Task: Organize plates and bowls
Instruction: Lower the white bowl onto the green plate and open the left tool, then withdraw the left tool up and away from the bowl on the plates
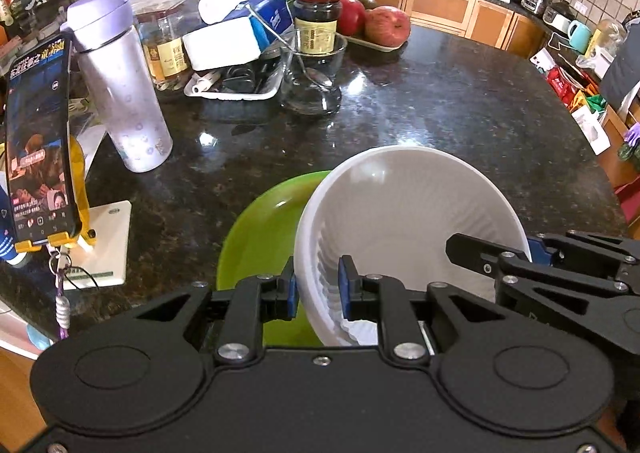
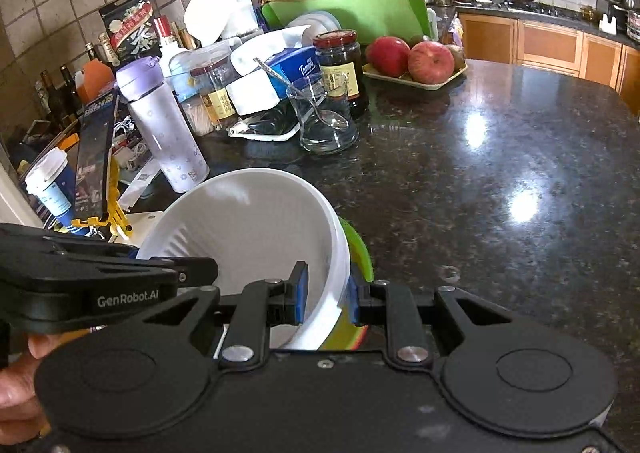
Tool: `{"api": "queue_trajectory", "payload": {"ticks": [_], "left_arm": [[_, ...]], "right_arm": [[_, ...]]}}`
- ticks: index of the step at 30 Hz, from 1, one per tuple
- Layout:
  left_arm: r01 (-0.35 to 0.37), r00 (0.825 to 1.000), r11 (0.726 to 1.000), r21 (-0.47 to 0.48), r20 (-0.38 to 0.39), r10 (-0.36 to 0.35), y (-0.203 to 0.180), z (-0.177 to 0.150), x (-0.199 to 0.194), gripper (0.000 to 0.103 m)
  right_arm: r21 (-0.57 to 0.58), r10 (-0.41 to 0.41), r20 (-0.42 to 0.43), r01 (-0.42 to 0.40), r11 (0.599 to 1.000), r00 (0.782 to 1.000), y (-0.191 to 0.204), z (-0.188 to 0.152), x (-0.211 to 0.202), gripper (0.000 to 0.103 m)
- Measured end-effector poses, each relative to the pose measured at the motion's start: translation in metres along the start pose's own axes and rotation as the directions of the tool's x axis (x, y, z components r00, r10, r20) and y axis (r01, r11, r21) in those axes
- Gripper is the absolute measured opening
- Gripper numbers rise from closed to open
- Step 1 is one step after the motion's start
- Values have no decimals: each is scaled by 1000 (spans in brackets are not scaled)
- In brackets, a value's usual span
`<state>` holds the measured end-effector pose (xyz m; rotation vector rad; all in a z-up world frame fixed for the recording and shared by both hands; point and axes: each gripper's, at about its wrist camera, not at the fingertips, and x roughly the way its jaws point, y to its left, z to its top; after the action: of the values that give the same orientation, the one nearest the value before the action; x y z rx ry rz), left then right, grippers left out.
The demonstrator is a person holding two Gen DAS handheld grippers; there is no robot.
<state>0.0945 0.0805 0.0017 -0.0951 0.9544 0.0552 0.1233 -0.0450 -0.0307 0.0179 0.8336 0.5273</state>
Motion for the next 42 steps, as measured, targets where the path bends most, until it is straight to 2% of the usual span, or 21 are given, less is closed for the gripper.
{"api": "queue_trajectory", "payload": {"ticks": [14, 21, 26, 27, 30, 32, 36, 38, 41, 42], "left_arm": [[84, 995, 996, 20, -64, -83, 31, 11, 28, 26], [90, 994, 995, 42, -65, -87, 34, 12, 27, 25], [113, 992, 993, 30, -60, -111, 38, 14, 29, 28], [114, 992, 993, 27, -59, -113, 39, 14, 29, 29], [123, 992, 992, 22, -39, -122, 42, 13, 26, 39], [129, 992, 992, 14, -15, -128, 45, 13, 22, 51], [119, 992, 993, 3, 36, -119, 49, 14, 14, 54], [113, 992, 994, -3, 59, -113, 51, 14, 10, 62], [100, 990, 995, -9, 101, -98, 55, 12, 5, 65], [88, 990, 996, -7, 114, -86, 56, 11, 3, 66]], "right_arm": [[36, -65, -29, 66, 997, 997, 11, -1, 16, 22], [50, -64, -43, 66, 997, 997, 12, -1, 18, 22], [68, -53, -25, 55, 996, 998, 11, 2, 19, 30], [65, -56, -12, 56, 996, 998, 12, 3, 17, 34], [45, -79, 35, 78, 996, 996, 15, 3, 13, 45], [36, -87, 60, 84, 996, 994, 16, 3, 11, 48], [47, -108, 108, 103, 994, 988, 16, 3, 5, 55], [54, -121, 137, 115, 992, 983, 16, 2, 1, 62], [62, -162, 204, 152, 986, 966, 18, -1, -8, 66], [64, -173, 224, 163, 985, 959, 20, -3, -11, 70]]}}
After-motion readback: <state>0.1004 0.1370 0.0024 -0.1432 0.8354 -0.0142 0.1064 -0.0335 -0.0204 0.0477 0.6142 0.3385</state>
